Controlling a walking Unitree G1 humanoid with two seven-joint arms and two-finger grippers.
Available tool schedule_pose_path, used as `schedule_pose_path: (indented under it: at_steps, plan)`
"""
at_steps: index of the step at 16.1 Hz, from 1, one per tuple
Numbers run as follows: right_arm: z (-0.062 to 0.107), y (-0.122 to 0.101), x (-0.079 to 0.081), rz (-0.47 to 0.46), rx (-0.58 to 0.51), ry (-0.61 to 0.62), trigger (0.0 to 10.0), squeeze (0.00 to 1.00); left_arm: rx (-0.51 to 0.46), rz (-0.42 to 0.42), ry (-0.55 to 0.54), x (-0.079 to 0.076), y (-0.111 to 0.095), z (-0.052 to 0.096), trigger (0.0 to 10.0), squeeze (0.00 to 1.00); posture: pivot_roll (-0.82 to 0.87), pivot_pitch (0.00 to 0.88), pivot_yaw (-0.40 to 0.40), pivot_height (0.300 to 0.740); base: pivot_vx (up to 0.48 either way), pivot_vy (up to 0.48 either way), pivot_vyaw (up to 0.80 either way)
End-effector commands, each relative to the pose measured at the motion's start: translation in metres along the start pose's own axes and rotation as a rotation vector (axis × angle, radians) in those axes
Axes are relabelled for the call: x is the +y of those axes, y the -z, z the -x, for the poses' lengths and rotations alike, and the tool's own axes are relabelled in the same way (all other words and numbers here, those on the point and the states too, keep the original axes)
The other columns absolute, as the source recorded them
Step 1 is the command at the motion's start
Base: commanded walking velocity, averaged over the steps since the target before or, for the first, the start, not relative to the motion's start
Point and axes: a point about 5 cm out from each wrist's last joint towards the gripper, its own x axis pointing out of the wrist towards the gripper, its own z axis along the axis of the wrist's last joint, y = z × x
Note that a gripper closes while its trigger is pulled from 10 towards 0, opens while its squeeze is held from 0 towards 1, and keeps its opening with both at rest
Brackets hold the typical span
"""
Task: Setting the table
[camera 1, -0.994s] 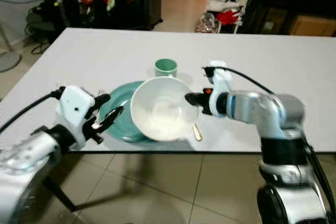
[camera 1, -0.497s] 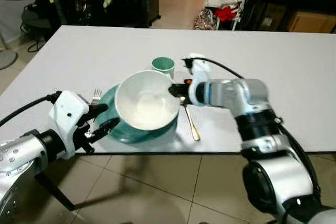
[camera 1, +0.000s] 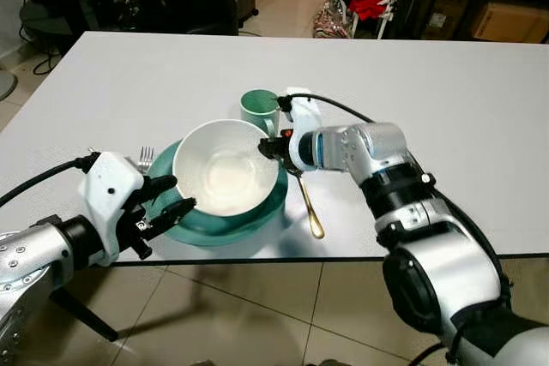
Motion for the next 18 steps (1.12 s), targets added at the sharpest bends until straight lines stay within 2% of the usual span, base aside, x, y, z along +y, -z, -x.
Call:
schedule_pose_path:
  at_steps: [1, 2, 3, 4, 5, 9, 13, 15, 16, 17, 18]
  plan:
    - [0.0, -0.007, 0.006, 0.006, -0.023, -0.036, 10.0, 0.02, 0.005, -0.011, -0.001, 0.0, -0.003, 0.003, 10.0, 0.0, -0.02, 0.048, -0.021, 0.74, 0.0, 0.0, 0.0]
    - [0.0, -0.006, 0.008, 0.001, -0.014, -0.048, 10.0, 0.31, 0.006, -0.011, 0.002, 0.0, -0.003, 0.003, 10.0, 0.0, -0.02, 0.048, -0.02, 0.74, 0.0, 0.0, 0.0]
    - [-0.001, -0.006, 0.009, 0.001, -0.01, -0.051, 10.0, 0.68, 0.006, -0.01, 0.004, 0.0, -0.003, 0.003, 10.0, 0.0, -0.02, 0.048, -0.02, 0.74, 0.0, 0.0, 0.0]
    - [-0.002, -0.003, 0.009, -0.004, 0.002, -0.056, 10.0, 0.97, 0.005, -0.01, 0.003, 0.0, -0.003, 0.003, 10.0, 0.0, -0.02, 0.048, -0.02, 0.74, 0.0, 0.0, 0.0]
    - [-0.002, -0.002, 0.008, -0.01, 0.005, -0.057, 10.0, 1.0, 0.004, -0.011, 0.001, 0.001, -0.003, 0.003, 10.0, 0.0, -0.02, 0.05, -0.02, 0.74, 0.0, 0.0, 0.0]
    - [0.001, -0.008, 0.004, -0.012, -0.038, -0.048, 10.0, 1.0, -0.01, -0.019, -0.02, 0.003, -0.005, 0.002, 10.0, 0.0, -0.02, 0.056, -0.02, 0.74, 0.0, 0.0, 0.0]
    - [0.02, -0.018, -0.009, 0.026, -0.06, -0.035, 10.0, 1.0, -0.027, -0.019, -0.035, 0.005, -0.008, 0.003, 10.0, 0.0, -0.01, 0.057, -0.028, 0.74, 0.0, 0.0, 0.0]
    - [0.053, -0.019, -0.016, 0.06, -0.094, -0.052, 10.0, 1.0, -0.088, 0.013, -0.051, 0.004, -0.015, 0.004, 10.0, 0.0, -0.01, 0.055, -0.033, 0.74, 0.0, 0.0, 0.0]
    - [0.063, -0.019, -0.013, 0.071, -0.113, -0.084, 10.0, 1.0, -0.108, 0.02, -0.059, 0.004, -0.017, 0.003, 10.0, 0.0, -0.01, 0.053, -0.03, 0.74, 0.0, 0.0, 0.0]
    - [0.083, -0.017, -0.006, 0.105, -0.142, -0.123, 10.0, 1.0, -0.145, 0.042, -0.087, 0.005, -0.02, 0.0, 10.0, 0.0, -0.02, 0.05, -0.023, 0.74, 0.0, 0.0, 0.0]
    - [0.092, -0.016, -0.004, 0.138, -0.179, -0.124, 10.0, 1.0, -0.159, 0.043, -0.116, 0.005, -0.022, -0.004, 10.0, 0.0, -0.02, 0.05, -0.023, 0.74, 0.0, 0.0, 0.0]
